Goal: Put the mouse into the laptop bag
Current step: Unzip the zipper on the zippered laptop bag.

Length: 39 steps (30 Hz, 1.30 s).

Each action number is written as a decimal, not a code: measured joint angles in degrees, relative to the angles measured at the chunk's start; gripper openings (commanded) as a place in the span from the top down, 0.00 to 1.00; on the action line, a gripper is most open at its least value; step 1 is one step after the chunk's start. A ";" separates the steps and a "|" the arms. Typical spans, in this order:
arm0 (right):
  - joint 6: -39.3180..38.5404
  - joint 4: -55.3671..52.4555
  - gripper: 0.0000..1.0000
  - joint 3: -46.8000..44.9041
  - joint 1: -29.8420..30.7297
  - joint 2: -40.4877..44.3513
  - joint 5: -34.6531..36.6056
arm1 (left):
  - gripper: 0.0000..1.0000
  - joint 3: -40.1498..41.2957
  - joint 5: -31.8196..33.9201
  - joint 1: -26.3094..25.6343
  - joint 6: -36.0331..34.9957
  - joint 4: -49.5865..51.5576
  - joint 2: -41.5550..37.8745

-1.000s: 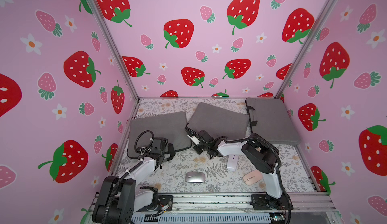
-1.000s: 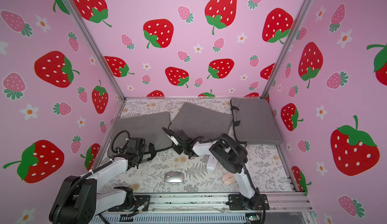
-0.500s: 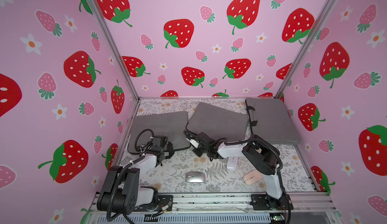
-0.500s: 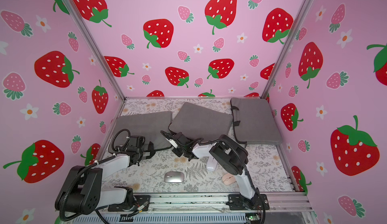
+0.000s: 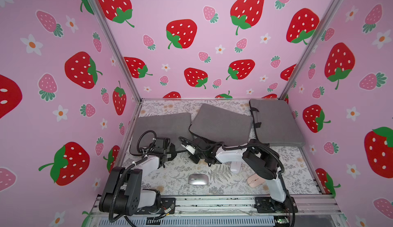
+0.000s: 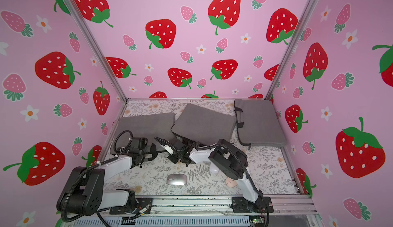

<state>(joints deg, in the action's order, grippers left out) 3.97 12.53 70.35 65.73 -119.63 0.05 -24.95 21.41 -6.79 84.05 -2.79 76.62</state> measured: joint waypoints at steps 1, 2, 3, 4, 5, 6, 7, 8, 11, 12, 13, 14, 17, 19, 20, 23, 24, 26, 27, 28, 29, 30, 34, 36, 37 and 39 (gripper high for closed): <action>0.48 -0.15 1.00 0.15 0.07 0.00 0.52 | 0.69 0.00 -0.09 -0.02 0.02 -0.02 -0.04; 0.96 -0.57 1.00 0.48 0.07 0.00 1.68 | 0.48 0.00 -0.35 -0.09 0.07 0.09 -0.20; 1.53 -1.11 1.00 0.90 -0.04 0.00 2.84 | 0.22 0.04 -1.07 -0.13 -0.02 0.76 -0.48; 2.08 -1.57 1.00 1.31 -0.37 0.00 3.76 | 0.07 0.04 -1.29 -0.37 -0.17 0.96 -0.98; 2.75 -2.34 1.00 1.92 -0.74 0.00 4.81 | 0.01 -0.24 -1.92 -0.61 -0.26 1.46 -2.01; 3.43 -3.04 1.00 2.49 -1.09 0.00 5.35 | 0.01 -0.57 -2.43 -0.72 -0.48 2.91 -3.30; 4.00 -3.67 1.00 3.02 -1.57 0.00 5.64 | 0.01 -0.94 -2.91 -0.76 -1.11 4.57 -4.48; 4.81 -4.42 1.00 3.61 -2.36 0.00 5.86 | 0.01 -1.46 -3.41 -0.70 -1.86 6.78 -5.81; 7.26 -7.10 1.00 5.49 -6.03 -0.07 5.88 | 0.01 -3.98 -3.58 -0.11 -5.64 15.80 -9.53; 8.24 -8.13 1.00 6.51 -7.67 -0.33 5.75 | 0.01 -4.70 -3.65 0.59 -6.82 18.40 -11.13; 8.98 -8.81 1.00 7.41 -8.85 -0.70 5.35 | 0.01 -4.96 -3.72 1.38 -8.04 19.89 -12.57; 9.99 -9.70 1.00 8.92 -10.75 -1.44 4.79 | 0.01 -4.98 -3.85 2.91 -9.11 21.59 -14.75; 12.28 -12.24 1.00 14.49 -14.88 -5.25 2.99 | 0.01 -3.89 -4.87 8.00 -13.68 23.50 -20.57; 13.18 -13.94 1.00 18.47 -16.57 -8.37 2.10 | 0.01 -2.01 -5.64 10.91 -16.61 23.85 -24.37; 13.46 -14.78 1.00 20.44 -17.25 -9.81 1.73 | 0.01 -0.98 -6.49 12.39 -18.21 24.04 -25.99; 13.97 -17.00 1.00 24.06 -17.97 -11.61 1.64 | 0.01 0.81 -8.94 15.87 -21.68 24.09 -27.74; 14.01 -17.99 1.00 25.05 -18.21 -12.04 1.73 | 0.01 1.18 -10.16 16.90 -22.80 23.71 -27.41; 13.99 -20.00 1.00 27.12 -18.23 -12.96 1.81 | 0.01 1.84 -12.61 18.34 -24.57 22.01 -25.11; 13.90 -20.90 1.00 28.00 -18.27 -13.27 1.77 | 0.02 1.95 -13.92 18.69 -25.35 21.07 -23.21; 13.77 -21.55 1.00 28.61 -18.27 -13.53 1.75 | 0.03 1.97 -15.28 18.86 -25.90 19.89 -21.03; 13.62 -22.16 1.00 29.27 -18.29 -13.84 1.68 | 0.04 1.99 -16.74 18.97 -26.53 18.40 -18.51; 13.42 -22.97 1.00 29.99 -18.34 -14.12 1.55 | 0.04 2.03 -18.12 18.97 -27.12 16.92 -16.33; 12.48 -24.68 1.00 31.98 -18.45 -15.06 0.85 | 0.07 3.06 -21.20 19.02 -27.69 8.85 -14.14; 12.17 -24.79 1.00 32.04 -18.40 -15.06 0.83 | 0.15 3.56 -22.12 19.06 -27.91 7.26 -14.10; 11.98 -24.81 1.00 32.04 -18.36 -15.06 0.83 | 0.24 3.67 -22.53 19.06 -28.13 6.88 -13.97; 11.32 -24.81 1.00 32.04 -17.86 -15.08 0.83 | 0.48 3.72 -22.91 19.08 -28.63 6.40 -13.53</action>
<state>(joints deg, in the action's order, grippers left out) 15.29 -12.27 102.39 47.88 -134.72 0.89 -21.23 -1.50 12.29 55.42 3.62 63.09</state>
